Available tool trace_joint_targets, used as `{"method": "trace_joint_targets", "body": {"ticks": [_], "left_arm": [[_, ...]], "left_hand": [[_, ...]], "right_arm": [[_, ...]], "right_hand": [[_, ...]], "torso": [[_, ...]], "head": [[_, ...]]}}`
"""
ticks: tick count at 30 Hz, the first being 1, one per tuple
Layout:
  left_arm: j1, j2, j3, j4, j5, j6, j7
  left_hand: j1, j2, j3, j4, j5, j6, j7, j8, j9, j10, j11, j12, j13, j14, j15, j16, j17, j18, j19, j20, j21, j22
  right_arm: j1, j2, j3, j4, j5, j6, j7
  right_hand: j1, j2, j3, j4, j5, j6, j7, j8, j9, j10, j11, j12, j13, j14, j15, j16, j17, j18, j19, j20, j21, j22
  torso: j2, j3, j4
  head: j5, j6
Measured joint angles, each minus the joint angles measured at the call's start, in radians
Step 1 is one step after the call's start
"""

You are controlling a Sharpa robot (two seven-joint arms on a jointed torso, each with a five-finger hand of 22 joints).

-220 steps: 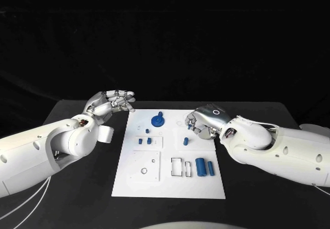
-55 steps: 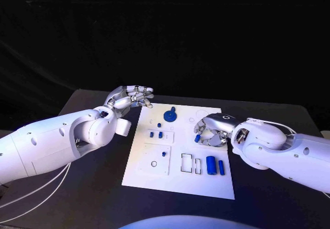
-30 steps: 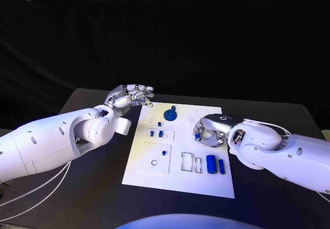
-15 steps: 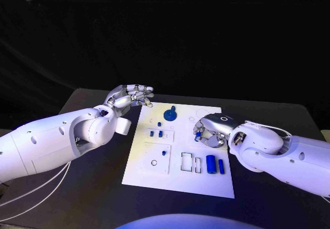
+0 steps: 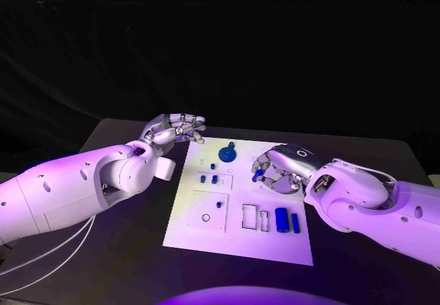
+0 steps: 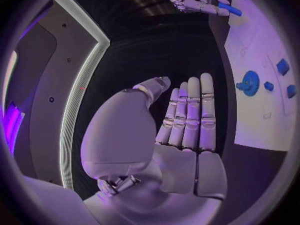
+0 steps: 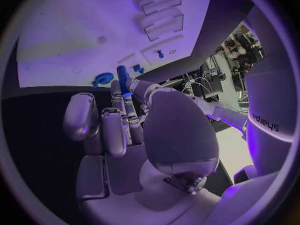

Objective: Assemble the parts on the task board

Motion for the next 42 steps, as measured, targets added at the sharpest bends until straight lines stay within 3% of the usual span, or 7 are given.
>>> {"method": "trace_joint_targets", "body": {"ticks": [5, 9, 14, 19, 29, 42], "left_arm": [[0.0, 0.003, 0.0, -0.001, 0.0, 0.001, 0.0], [0.0, 0.008, 0.0, -0.003, 0.0, 0.002, 0.0], [0.0, 0.012, 0.0, -0.005, 0.0, 0.002, 0.0], [0.0, 0.016, 0.0, -0.005, 0.0, 0.003, 0.0], [0.0, 0.017, 0.0, -0.003, 0.0, 0.003, 0.0], [0.0, 0.015, 0.0, -0.002, 0.0, 0.004, -0.001]], "left_hand": [[0.0, 0.0, 0.0, 0.0, 0.0, 0.0, 0.0, 0.0, 0.0, 0.0, 0.0, 0.0, 0.0, 0.0, 0.0, 0.0, 0.0, 0.0, 0.0, 0.0, 0.0, 0.0], [0.0, 0.0, 0.0, 0.0, 0.0, 0.0, 0.0, 0.0, 0.0, 0.0, 0.0, 0.0, 0.0, 0.0, 0.0, 0.0, 0.0, 0.0, 0.0, 0.0, 0.0, 0.0], [0.0, 0.0, 0.0, 0.0, 0.0, 0.0, 0.0, 0.0, 0.0, 0.0, 0.0, 0.0, 0.0, 0.0, 0.0, 0.0, 0.0, 0.0, 0.0, 0.0, 0.0, 0.0], [0.004, 0.004, -0.003, -0.003, 0.0, 0.0, 0.0, 0.0, 0.0, 0.0, 0.0, 0.0, 0.001, 0.0, 0.0, 0.0, -0.001, 0.0, 0.0, 0.0, 0.0, 0.0], [0.004, 0.004, -0.003, -0.003, 0.0, 0.0, 0.0, 0.0, 0.0, 0.0, 0.0, 0.0, 0.001, 0.0, 0.0, 0.0, -0.001, 0.0, 0.0, 0.0, 0.0, 0.0], [0.004, 0.004, -0.003, -0.003, 0.0, 0.0, 0.0, 0.0, 0.0, 0.0, 0.0, 0.0, 0.001, 0.0, 0.0, 0.0, -0.001, 0.0, 0.0, 0.0, 0.0, 0.0]], "right_arm": [[-0.011, 0.049, 0.002, 0.025, 0.012, -0.025, 0.014], [-0.041, 0.109, 0.001, 0.028, 0.019, -0.039, 0.03], [-0.086, 0.19, -0.005, 0.012, 0.024, -0.051, 0.058], [-0.113, 0.244, -0.008, -0.027, 0.025, -0.052, 0.077], [-0.133, 0.282, -0.015, -0.08, 0.021, -0.023, 0.079], [-0.139, 0.286, -0.018, -0.093, -0.018, 0.029, 0.051]], "right_hand": [[0.0, 0.0, 0.003, -0.003, 0.0, 0.002, 0.002, 0.005, 0.0, 0.005, 0.002, -0.002, 0.0, 0.0, 0.0, 0.0, 0.0, -0.002, 0.0, 0.0, 0.003, 0.0], [0.0, 0.0, 0.005, -0.005, 0.0, 0.002, 0.002, 0.005, 0.001, 0.005, 0.002, -0.002, 0.0, 0.0, 0.0, 0.0, -0.001, -0.002, 0.0, 0.0, 0.003, 0.0], [0.0, 0.0, 0.009, -0.009, 0.0, 0.002, 0.002, 0.005, 0.001, 0.005, 0.002, -0.004, 0.0, 0.0, 0.0, 0.0, -0.001, -0.001, 0.0, 0.0, -0.002, 0.0], [0.0, 0.0, 0.009, -0.01, -0.001, 0.002, 0.002, 0.005, 0.001, 0.005, 0.002, -0.006, -0.001, 0.0, 0.0, 0.0, -0.003, -0.001, 0.0, 0.0, -0.002, 0.0], [0.0, 0.0, 0.009, -0.01, -0.003, 0.002, 0.003, 0.003, 0.005, 0.005, 0.002, -0.006, -0.001, 0.0, 0.0, 0.0, -0.008, 0.0, 0.0, 0.0, -0.007, 0.0], [-0.003, -0.004, 0.006, -0.012, 0.0, -0.001, 0.003, 0.001, 0.014, 0.007, 0.004, -0.008, -0.001, 0.0, 0.0, 0.0, -0.008, 0.0, 0.0, 0.0, -0.007, 0.0]], "torso": [[0.001, 0.001, -0.0013], [0.001, 0.0013, -0.0012], [0.002, 0.0008, 0.0014], [0.002, 0.0, 0.0023], [0.003, -0.0006, 0.002], [0.001, 0.0012, 0.0]], "head": [[0.006, -0.001], [0.009, -0.001], [0.012, -0.001], [0.018, -0.004], [0.029, -0.014], [0.034, -0.024]]}}
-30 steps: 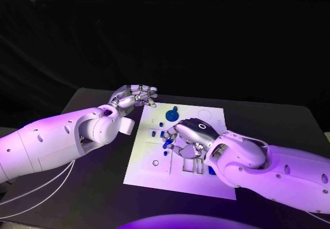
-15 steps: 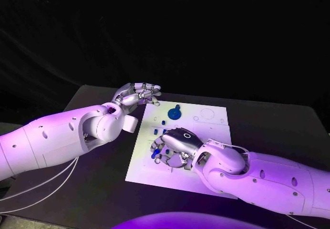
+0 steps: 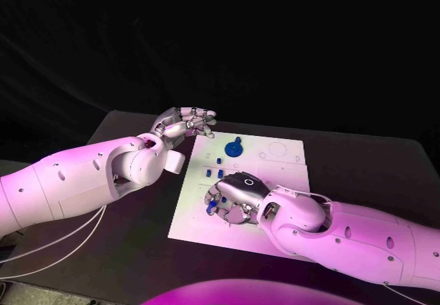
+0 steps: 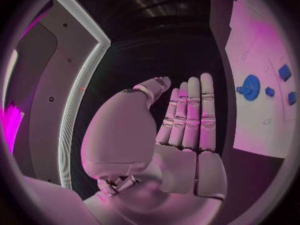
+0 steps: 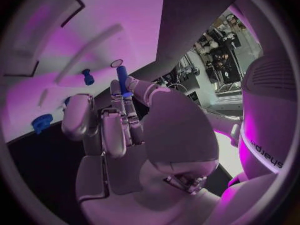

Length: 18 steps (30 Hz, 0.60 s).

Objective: Assemble the parts on the task board

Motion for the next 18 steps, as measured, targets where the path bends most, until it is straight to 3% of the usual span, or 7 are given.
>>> {"method": "trace_joint_targets", "body": {"ticks": [18], "left_arm": [[0.0, -0.001, 0.0, 0.0, 0.0, 0.001, -0.001]], "left_hand": [[0.0, 0.0, 0.0, 0.0, 0.0, 0.0, 0.0, 0.0, -0.001, 0.0, 0.0, 0.0, 0.0, 0.0, 0.0, 0.0, 0.0, 0.0, 0.0, 0.0, 0.0, 0.0]], "right_arm": [[0.0, 0.008, -0.002, -0.004, -0.056, 0.028, -0.049]], "right_hand": [[-0.007, -0.007, 0.0, 0.0, 0.0, -0.004, -0.001, 0.005, 0.0, 0.017, -0.011, -0.002, 0.0, 0.0, 0.0, 0.0, -0.001, 0.0, 0.0, 0.0, 0.0, 0.0]], "torso": [[0.0, -0.0007, 0.0005]], "head": [[0.002, -0.001]]}}
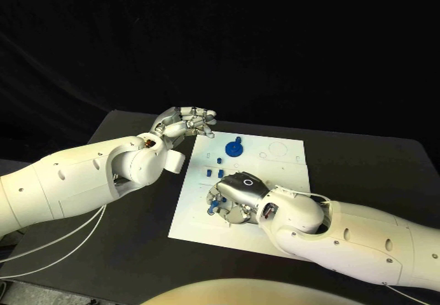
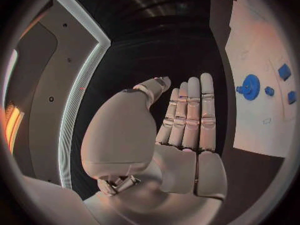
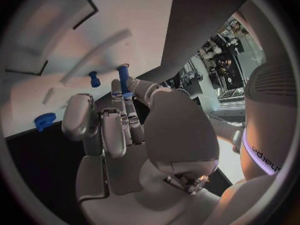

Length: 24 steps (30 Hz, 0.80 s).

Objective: Assemble the parts on the task board

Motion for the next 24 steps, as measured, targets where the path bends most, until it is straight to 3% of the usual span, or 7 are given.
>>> {"method": "trace_joint_targets", "body": {"ticks": [3, 18, 21, 24], "left_arm": [[0.0, 0.0, 0.0, 0.0, 0.0, 0.0, 0.0], [0.0, -0.001, 0.0, 0.0, 0.0, 0.0, -0.001], [0.0, -0.001, 0.0, 0.001, 0.0, 0.0, -0.001], [0.0, -0.001, 0.0, 0.001, 0.0, 0.0, -0.001]], "left_hand": [[0.0, 0.0, 0.0, 0.0, 0.0, 0.0, 0.0, 0.0, 0.0, 0.0, 0.0, 0.0, 0.0, 0.0, 0.0, 0.0, 0.0, 0.0, 0.0, 0.0, 0.0, 0.0], [0.0, 0.0, 0.0, 0.0, 0.0, 0.0, 0.0, 0.0, 0.0, 0.0, 0.0, 0.0, 0.001, 0.0, 0.0, 0.0, -0.001, 0.0, 0.0, 0.0, -0.004, -0.001], [0.0, 0.0, 0.0, 0.0, 0.0, 0.0, 0.0, 0.0, 0.0, 0.0, 0.0, 0.0, 0.001, 0.0, 0.0, 0.0, -0.001, 0.0, 0.0, 0.0, -0.004, -0.001], [0.0, 0.0, 0.0, 0.0, 0.0, 0.0, 0.0, 0.0, 0.0, 0.0, 0.0, 0.0, 0.001, 0.0, 0.0, 0.0, -0.001, 0.0, 0.0, 0.0, -0.004, -0.001]], "right_arm": [[-0.004, 0.006, -0.006, -0.006, -0.006, 0.007, -0.006], [-0.003, 0.016, -0.009, -0.005, -0.024, 0.012, -0.019], [-0.003, 0.017, -0.011, -0.006, -0.025, 0.012, -0.02], [-0.006, 0.019, -0.015, -0.006, -0.022, 0.014, -0.018]], "right_hand": [[0.0, 0.0, 0.0, 0.0, 0.0, -0.001, -0.001, 0.0, 0.0, 0.0, 0.0, 0.0, 0.0, 0.0, 0.0, 0.0, -0.001, 0.0, 0.0, 0.0, 0.0, 0.0], [0.001, 0.001, -0.004, -0.004, 0.0, -0.001, 0.006, -0.004, 0.006, 0.005, 0.001, -0.01, 0.001, 0.0, 0.0, 0.0, -0.003, 0.0, 0.0, 0.0, -0.006, 0.0], [-0.03, -0.03, -0.018, 0.004, 0.007, -0.044, 0.025, -0.023, 0.001, -0.024, 0.005, -0.033, 0.002, 0.0, 0.009, 0.0, -0.003, 0.0, -0.006, 0.006, -0.018, 0.0], [-0.075, -0.075, -0.046, 0.014, 0.008, -0.105, 0.036, -0.061, -0.02, -0.071, 0.025, -0.05, -0.003, -0.001, 0.02, 0.0, -0.012, 0.0, -0.011, 0.018, -0.038, 0.0]], "torso": [[0.0, 0.0, 0.0001], [0.0, -0.0001, 0.0001], [0.0, -0.0002, -0.0004], [0.0, -0.0002, -0.0005]], "head": [[0.0, -0.001], [0.0, -0.005], [0.001, -0.005], [0.001, -0.004]]}}
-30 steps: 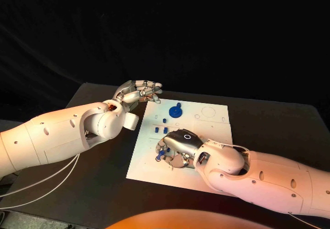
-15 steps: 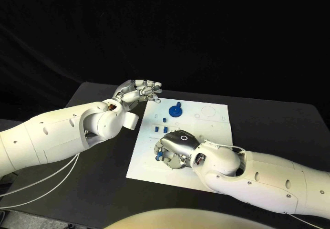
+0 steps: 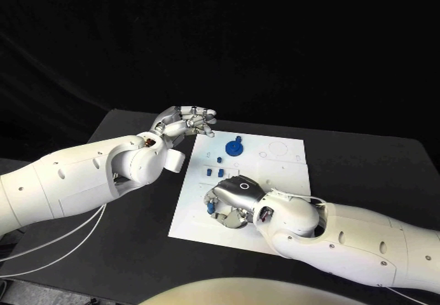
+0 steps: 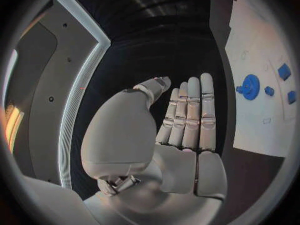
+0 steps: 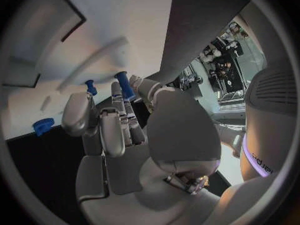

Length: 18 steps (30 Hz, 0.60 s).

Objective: Assemble the parts on the task board

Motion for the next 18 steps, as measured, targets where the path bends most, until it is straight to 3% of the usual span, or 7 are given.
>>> {"method": "trace_joint_targets", "body": {"ticks": [2, 5, 15, 18], "left_arm": [[0.0, 0.0, 0.0, 0.0, 0.0, 0.0, 0.0], [0.0, 0.0, 0.0, 0.0, 0.0, 0.0, 0.0], [0.0, -0.001, 0.0, 0.0, 0.0, 0.0, -0.001], [0.0, -0.002, 0.0, 0.0, 0.0, 0.0, -0.001]], "left_hand": [[0.0, 0.0, 0.0, 0.0, 0.0, 0.0, 0.0, 0.0, 0.0, 0.0, 0.0, 0.0, 0.0, 0.0, 0.0, 0.0, 0.0, 0.0, 0.0, 0.0, 0.0, 0.0], [0.0, 0.0, 0.0, 0.0, 0.0, 0.0, 0.0, 0.0, 0.0, 0.0, 0.0, 0.0, 0.0, 0.0, 0.0, 0.0, 0.0, 0.0, 0.0, 0.0, 0.0, 0.0], [0.0, 0.0, 0.0, 0.0, 0.0, 0.0, 0.0, 0.0, 0.0, 0.0, 0.0, 0.0, 0.0, 0.0, 0.0, 0.0, 0.0, 0.0, 0.0, 0.0, 0.0, 0.0], [0.0, 0.0, 0.0, 0.0, 0.0, 0.0, 0.0, 0.0, 0.0, 0.0, 0.0, 0.0, 0.0, 0.0, 0.0, 0.0, 0.0, 0.0, 0.0, 0.0, 0.0, 0.0]], "right_arm": [[-0.001, 0.0, -0.001, 0.0, 0.002, 0.0, 0.003], [-0.001, -0.002, -0.001, 0.002, 0.005, -0.003, 0.006], [-0.001, -0.04, 0.0, 0.027, 0.017, -0.046, 0.018], [0.0, -0.065, 0.002, 0.044, 0.027, -0.074, 0.023]], "right_hand": [[-0.018, -0.018, -0.024, 0.005, 0.0, -0.034, -0.004, -0.02, -0.008, -0.032, 0.0, 0.0, 0.0, 0.0, 0.0, 0.0, -0.007, 0.0, -0.006, 0.006, -0.015, 0.0], [-0.023, -0.023, -0.042, 0.008, 0.0, -0.042, -0.005, -0.025, -0.012, -0.054, -0.001, 0.0, 0.0, 0.0, 0.0, -0.001, -0.013, 0.0, -0.007, 0.007, -0.028, 0.0], [-0.023, -0.023, -0.057, 0.01, 0.0, -0.047, -0.005, -0.028, -0.013, -0.068, 0.002, 0.001, 0.001, 0.0, 0.0, -0.006, -0.019, 0.0, -0.007, 0.007, -0.034, 0.0], [-0.022, -0.022, -0.062, 0.013, 0.005, -0.038, 0.004, -0.028, -0.013, -0.078, 0.011, 0.007, 0.002, 0.001, 0.006, -0.01, -0.029, 0.0, -0.018, 0.014, -0.062, 0.0]], "torso": [[0.0, 0.0, 0.0], [-0.001, 0.0, 0.0], [0.0, 0.0002, 0.0001], [0.0, 0.0005, 0.0]], "head": [[0.0, 0.001], [-0.001, 0.002], [-0.003, 0.006], [-0.006, 0.007]]}}
